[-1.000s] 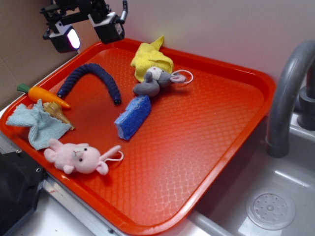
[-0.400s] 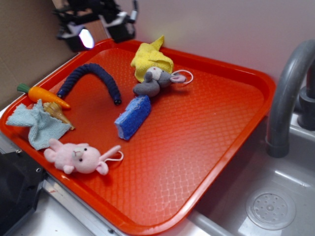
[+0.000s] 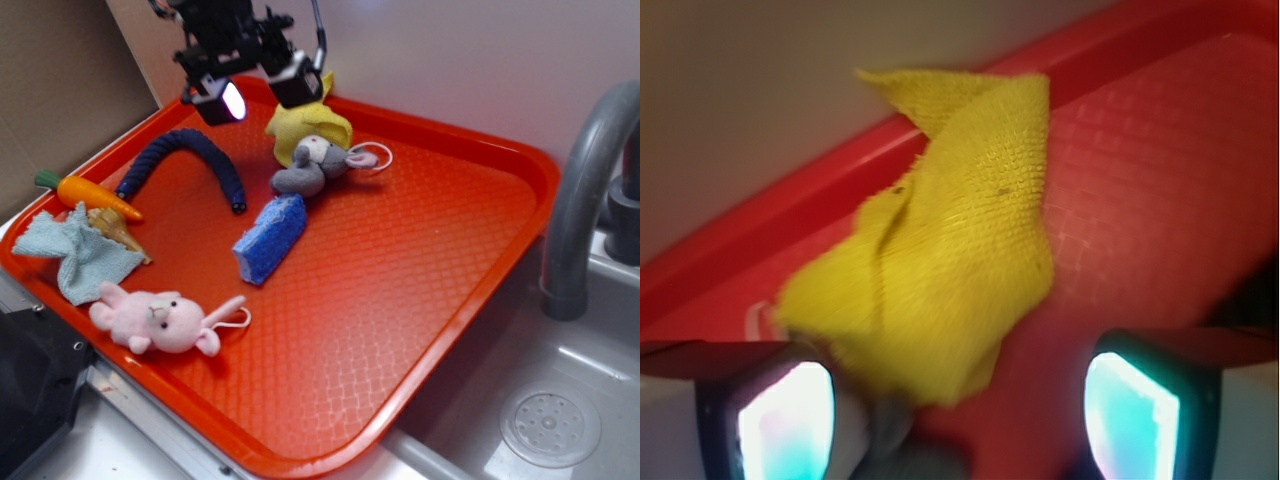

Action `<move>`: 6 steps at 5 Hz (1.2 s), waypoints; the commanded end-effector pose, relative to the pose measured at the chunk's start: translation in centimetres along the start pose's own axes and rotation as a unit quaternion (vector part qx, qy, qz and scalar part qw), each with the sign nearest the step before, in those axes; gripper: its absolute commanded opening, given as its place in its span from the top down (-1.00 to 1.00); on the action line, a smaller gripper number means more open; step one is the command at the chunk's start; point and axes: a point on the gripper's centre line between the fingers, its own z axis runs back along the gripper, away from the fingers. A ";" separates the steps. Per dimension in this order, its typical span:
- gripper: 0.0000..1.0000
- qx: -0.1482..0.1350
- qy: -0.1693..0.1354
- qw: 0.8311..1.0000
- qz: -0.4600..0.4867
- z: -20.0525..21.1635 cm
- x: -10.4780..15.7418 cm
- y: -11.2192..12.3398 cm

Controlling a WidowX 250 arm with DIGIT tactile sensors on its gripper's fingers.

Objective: Grab the yellow cloth.

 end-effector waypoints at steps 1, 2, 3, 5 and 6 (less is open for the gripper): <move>-1.00 -0.018 -0.009 1.000 -0.008 -2.3 3.1 -0.4; 1.00 -0.033 -0.009 0.999 -0.007 -2.1 2.6 -0.6; 1.00 -0.034 -0.019 0.999 -0.008 -1.1 2.2 -0.4; 1.00 -0.037 -0.014 0.999 -0.005 -1.0 2.1 -0.4; 1.00 -0.034 -0.012 0.999 -0.008 -1.1 2.1 -0.7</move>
